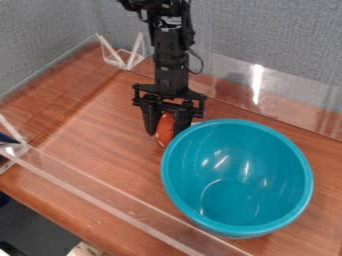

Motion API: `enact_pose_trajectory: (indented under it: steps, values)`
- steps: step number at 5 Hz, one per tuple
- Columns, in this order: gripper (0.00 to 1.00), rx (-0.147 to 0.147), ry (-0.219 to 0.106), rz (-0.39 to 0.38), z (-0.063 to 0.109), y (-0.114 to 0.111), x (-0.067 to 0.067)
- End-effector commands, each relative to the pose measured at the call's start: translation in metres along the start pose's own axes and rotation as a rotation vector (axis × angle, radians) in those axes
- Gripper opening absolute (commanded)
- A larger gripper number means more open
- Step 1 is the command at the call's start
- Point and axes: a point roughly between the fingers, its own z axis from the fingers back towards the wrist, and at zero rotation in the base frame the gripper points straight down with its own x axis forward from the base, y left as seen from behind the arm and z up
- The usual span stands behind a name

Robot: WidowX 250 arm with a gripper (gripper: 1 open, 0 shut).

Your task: Put the mushroom in the blue bowl

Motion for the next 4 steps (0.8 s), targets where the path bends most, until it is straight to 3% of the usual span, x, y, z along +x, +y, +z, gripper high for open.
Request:
enact_pose_trajectory:
  steps: [1,4]
  values:
    - [0.00,0.004,-0.119,-0.011,0.040,-0.001,0.004]
    - [0.00,0.014,-0.172,-0.061,0.070,-0.007,-0.005]
